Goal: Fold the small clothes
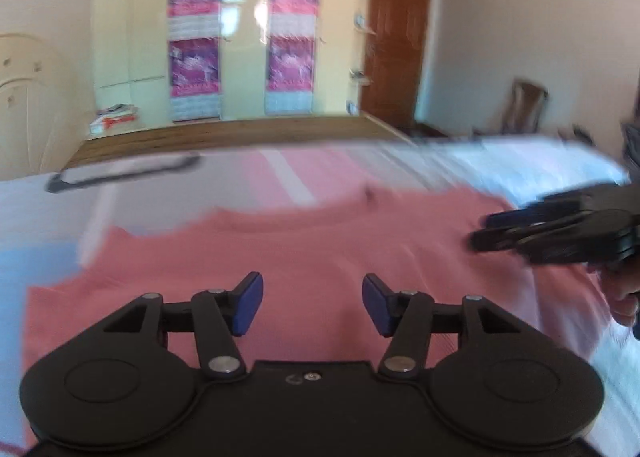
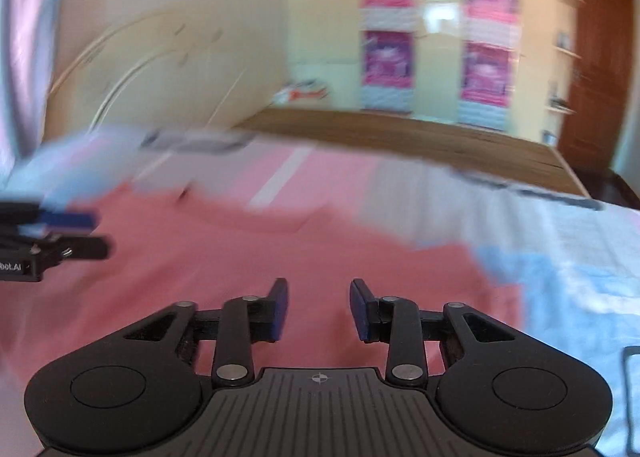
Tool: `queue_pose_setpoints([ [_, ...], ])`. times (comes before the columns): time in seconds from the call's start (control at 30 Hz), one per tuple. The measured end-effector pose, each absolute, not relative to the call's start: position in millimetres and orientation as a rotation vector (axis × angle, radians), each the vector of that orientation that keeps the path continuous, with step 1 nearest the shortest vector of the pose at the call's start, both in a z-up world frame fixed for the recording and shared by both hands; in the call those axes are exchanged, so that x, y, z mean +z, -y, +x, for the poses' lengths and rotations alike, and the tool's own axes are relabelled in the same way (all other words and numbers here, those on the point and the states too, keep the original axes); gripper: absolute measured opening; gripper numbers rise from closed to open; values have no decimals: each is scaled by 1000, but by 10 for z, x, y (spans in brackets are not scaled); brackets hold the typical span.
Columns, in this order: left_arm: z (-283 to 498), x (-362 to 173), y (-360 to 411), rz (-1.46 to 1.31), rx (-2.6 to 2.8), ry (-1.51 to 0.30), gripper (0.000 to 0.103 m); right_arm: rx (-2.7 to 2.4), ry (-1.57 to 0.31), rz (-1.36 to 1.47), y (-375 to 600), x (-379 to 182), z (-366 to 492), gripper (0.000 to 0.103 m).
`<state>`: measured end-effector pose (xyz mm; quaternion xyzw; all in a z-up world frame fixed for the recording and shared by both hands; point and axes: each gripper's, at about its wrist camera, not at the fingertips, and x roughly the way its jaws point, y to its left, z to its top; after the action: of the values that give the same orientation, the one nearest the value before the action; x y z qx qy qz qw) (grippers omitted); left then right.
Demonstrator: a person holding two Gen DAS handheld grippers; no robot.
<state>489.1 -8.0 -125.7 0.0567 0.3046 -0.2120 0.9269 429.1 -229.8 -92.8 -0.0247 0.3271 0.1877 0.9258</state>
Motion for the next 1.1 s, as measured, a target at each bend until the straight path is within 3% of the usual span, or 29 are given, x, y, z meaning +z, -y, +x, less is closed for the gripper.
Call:
queue_pose_setpoints([
  [0.1, 4929, -1494, 141, 111, -375, -679, 56, 321, -726, -54, 2259, -1165, 4355, 34],
  [0.3, 4524, -1175, 165, 64, -401, -590, 53, 351, -627, 3, 2319, -823, 3935, 34],
  [0.5, 4584, -1524, 471, 149, -399, -684, 57, 418, -679, -3, 2128, -958, 3710, 34],
  [0.6, 4607, -1405, 257, 98, -376, -670, 52, 338, -648, 26, 2271, -825, 3611, 34],
  [0.67, 4600, -1377, 163, 125, -349, -658, 53, 279, -629, 50, 2464, -752, 3534, 34],
  [0.8, 4668, -1509, 51, 162, -294, -674, 55, 211, -802, -46, 2643, -972, 3654, 33],
  [0.93, 4686, -1489, -203, 146, -237, -671, 65, 54, -820, -168, 2868, -990, 3554, 33],
  [1.0, 4678, -1471, -283, 140, -224, -683, 64, 37, -828, -192, 2883, -1015, 3558, 33],
  [1.07, 4602, -1365, -291, 135, -205, -676, 55, 40, -840, -191, 2896, -961, 3529, 33],
  [1.1, 4540, -1296, -273, 140, -198, -660, 55, 42, -813, -166, 2878, -898, 3549, 33],
])
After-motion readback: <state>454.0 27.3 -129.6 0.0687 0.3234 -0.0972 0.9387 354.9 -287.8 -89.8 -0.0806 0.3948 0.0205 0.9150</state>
